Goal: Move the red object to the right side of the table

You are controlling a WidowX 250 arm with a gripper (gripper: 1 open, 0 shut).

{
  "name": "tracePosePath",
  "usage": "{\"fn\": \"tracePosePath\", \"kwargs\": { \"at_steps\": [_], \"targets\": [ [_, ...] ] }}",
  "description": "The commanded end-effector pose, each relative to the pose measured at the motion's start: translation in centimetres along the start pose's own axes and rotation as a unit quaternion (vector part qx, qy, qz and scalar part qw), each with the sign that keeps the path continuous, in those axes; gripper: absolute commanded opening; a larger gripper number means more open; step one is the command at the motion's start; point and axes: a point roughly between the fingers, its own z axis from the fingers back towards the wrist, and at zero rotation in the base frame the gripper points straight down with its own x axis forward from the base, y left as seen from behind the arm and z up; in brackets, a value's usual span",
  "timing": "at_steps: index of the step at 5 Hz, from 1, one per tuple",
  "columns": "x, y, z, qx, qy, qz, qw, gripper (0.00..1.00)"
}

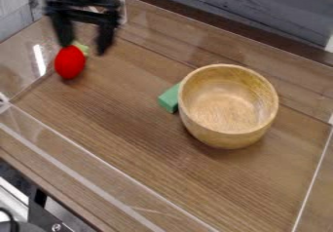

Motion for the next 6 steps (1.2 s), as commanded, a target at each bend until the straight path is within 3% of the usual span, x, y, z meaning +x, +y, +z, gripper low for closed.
{"fn": "tracePosePath", "kwargs": {
  "at_steps": [1,2,3,5,6],
  "targets": [
    [1.8,3.2,0.8,0.005,-0.037,0.014,0.9992,1.00],
    [2.4,5.5,-0.3,0.005,-0.043,0.020,0.9989,1.00],
    [3.1,6.1,-1.7,0.004,-0.046,0.026,0.9986,1.00],
    [5.1,5.7,-2.2,0.008,-0.064,-0.058,0.9962,1.00],
    [6.0,5.3,-2.1,0.015,-0.072,-0.063,0.9953,1.00]
  ]
}}
